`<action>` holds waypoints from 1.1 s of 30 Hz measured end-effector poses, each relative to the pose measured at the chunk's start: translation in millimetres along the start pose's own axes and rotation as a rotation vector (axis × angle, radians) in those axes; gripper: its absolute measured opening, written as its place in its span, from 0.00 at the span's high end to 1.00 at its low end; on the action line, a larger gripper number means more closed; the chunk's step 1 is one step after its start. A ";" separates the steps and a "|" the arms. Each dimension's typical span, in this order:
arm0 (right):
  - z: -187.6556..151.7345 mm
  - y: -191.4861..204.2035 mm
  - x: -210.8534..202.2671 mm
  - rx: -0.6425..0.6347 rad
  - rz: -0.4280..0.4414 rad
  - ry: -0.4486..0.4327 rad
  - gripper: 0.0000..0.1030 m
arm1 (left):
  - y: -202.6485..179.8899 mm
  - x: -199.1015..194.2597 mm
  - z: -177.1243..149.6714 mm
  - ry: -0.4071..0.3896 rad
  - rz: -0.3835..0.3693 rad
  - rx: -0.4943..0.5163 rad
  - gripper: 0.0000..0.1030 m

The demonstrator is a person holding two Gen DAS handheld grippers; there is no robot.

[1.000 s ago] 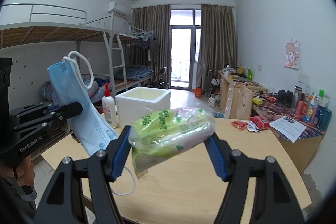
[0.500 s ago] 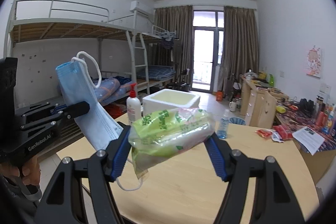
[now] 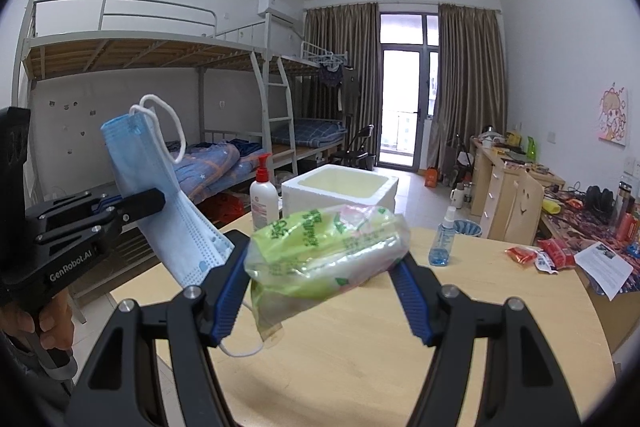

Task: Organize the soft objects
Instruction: 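Lift the blue mask and wet-wipes pack and carry both over the foam box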

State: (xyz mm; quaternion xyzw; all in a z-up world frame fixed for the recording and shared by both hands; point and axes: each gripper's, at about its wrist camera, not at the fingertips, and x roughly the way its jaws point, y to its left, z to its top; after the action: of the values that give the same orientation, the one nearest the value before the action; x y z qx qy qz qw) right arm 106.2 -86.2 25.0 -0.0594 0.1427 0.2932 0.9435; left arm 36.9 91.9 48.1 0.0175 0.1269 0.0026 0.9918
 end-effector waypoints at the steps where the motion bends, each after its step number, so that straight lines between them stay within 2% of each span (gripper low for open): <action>1: 0.7 -0.3 0.6 -0.001 -0.001 0.001 0.30 | -0.7 2.3 1.0 0.001 0.001 0.000 0.92; 19: 20.6 -18.3 25.4 0.007 -0.026 0.026 0.30 | -0.4 38.1 14.4 0.012 0.019 0.019 0.92; 33: 39.1 -24.4 56.9 -0.015 -0.007 0.040 0.30 | -4.2 69.9 32.2 0.022 0.041 0.013 0.92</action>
State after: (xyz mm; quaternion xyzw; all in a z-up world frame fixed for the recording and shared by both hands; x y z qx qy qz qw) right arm 174.0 -68.1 45.6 -0.0729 0.1593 0.2896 0.9410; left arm 112.6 87.3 61.5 0.0265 0.1372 0.0223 0.9899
